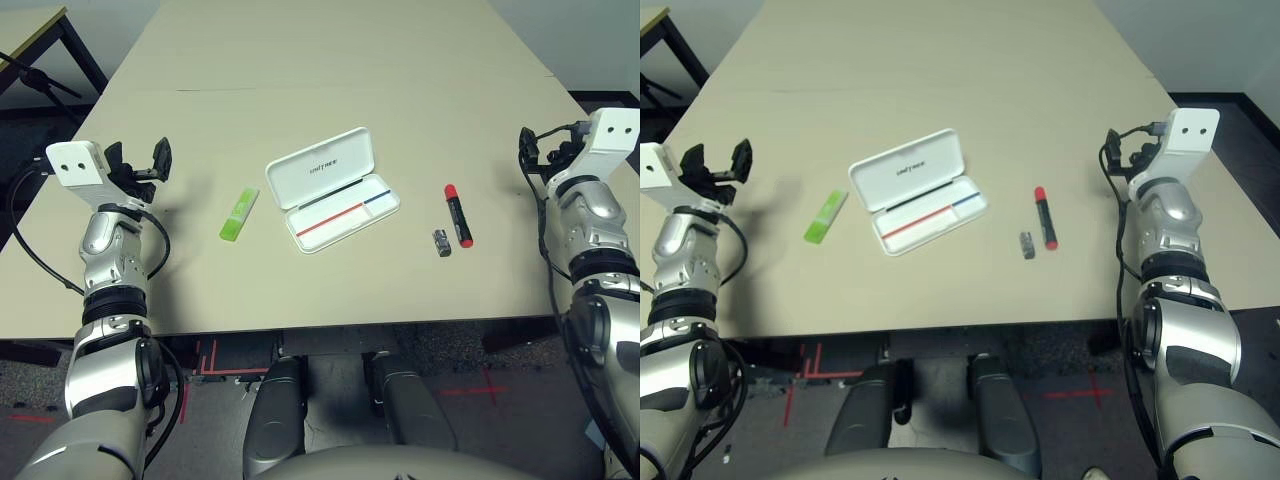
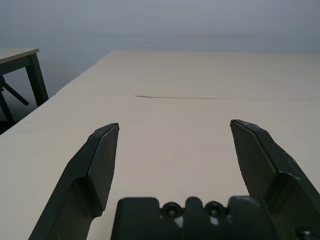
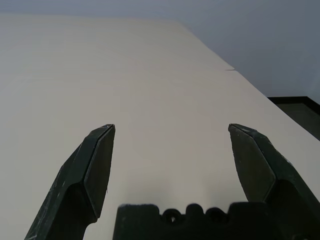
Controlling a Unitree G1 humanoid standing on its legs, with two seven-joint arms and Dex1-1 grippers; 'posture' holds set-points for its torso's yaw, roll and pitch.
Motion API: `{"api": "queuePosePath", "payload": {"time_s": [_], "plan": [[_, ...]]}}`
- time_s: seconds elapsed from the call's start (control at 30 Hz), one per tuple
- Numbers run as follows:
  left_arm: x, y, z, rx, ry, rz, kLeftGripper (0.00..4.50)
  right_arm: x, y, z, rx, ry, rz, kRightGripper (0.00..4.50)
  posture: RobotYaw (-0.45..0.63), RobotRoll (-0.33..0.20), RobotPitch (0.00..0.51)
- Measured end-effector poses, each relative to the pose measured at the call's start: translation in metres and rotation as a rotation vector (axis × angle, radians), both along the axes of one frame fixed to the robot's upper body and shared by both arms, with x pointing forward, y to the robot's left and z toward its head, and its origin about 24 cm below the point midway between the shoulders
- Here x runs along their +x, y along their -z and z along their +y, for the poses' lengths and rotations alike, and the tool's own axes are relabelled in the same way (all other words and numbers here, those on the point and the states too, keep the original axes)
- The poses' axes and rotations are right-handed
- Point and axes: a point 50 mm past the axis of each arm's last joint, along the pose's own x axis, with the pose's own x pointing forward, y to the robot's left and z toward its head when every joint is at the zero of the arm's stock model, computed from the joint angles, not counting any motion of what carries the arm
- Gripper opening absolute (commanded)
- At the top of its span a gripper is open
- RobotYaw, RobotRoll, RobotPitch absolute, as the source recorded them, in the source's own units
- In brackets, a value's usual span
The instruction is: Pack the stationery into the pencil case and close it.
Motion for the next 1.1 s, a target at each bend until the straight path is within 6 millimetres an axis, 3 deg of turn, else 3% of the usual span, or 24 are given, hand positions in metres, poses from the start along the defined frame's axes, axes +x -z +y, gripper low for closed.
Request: {"api": "queuePosePath", "payload": {"time_s": [0.7, 0.93, 1.1], "plan": [[-0.001, 0.003, 0.001, 0.001, 0.003, 0.001, 4.48, 0.000, -0.002, 0.001, -0.016, -0.078, 0.024, 4.50, -0.09, 0.000, 0.147], [-0.005, 0.004, 0.003, 0.015, 0.012, 0.006, 4.48, -0.002, -0.018, 0.008, -0.163, -0.368, 0.115, 4.50, -0.08, 0.000, 0.139], [-0.006, 0.003, 0.000, 0.033, 0.050, 0.010, 4.48, -0.014, -0.016, 0.016, -0.305, -0.623, 0.257, 4.50, -0.08, 0.000, 0.137]]}}
